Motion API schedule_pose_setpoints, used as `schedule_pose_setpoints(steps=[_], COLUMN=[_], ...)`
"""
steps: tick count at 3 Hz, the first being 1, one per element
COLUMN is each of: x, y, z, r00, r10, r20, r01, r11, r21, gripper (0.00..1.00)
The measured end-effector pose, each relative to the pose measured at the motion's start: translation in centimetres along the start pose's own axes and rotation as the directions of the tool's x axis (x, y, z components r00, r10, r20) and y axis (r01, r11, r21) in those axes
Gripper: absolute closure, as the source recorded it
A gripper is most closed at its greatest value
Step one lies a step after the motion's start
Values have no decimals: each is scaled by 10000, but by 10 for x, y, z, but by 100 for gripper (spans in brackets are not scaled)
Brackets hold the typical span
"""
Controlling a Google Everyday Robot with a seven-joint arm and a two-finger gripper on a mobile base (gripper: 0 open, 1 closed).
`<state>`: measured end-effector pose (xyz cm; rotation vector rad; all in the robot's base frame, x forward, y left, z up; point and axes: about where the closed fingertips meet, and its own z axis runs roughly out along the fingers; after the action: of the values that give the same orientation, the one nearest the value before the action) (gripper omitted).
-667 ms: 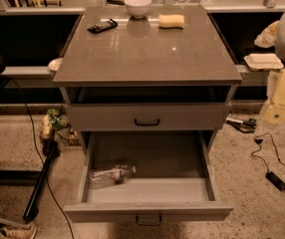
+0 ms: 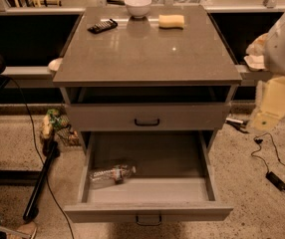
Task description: Pick water bottle from middle drawer and place on counter
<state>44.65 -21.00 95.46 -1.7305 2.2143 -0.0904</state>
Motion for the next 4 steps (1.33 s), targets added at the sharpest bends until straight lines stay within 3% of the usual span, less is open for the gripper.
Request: schedule_pose_setpoints(steps=[2,3,4], x=[-33,-58,-58], y=[19,27,27], z=[112,155,155], r00=[9898,9747,9747], r10=[-446,-335,-336], r20=[1350,2209,2209], r01=[582,601,601], r11=[9934,9916,9916], r21=[-991,-1145,-1145], gripper=[0,0,0])
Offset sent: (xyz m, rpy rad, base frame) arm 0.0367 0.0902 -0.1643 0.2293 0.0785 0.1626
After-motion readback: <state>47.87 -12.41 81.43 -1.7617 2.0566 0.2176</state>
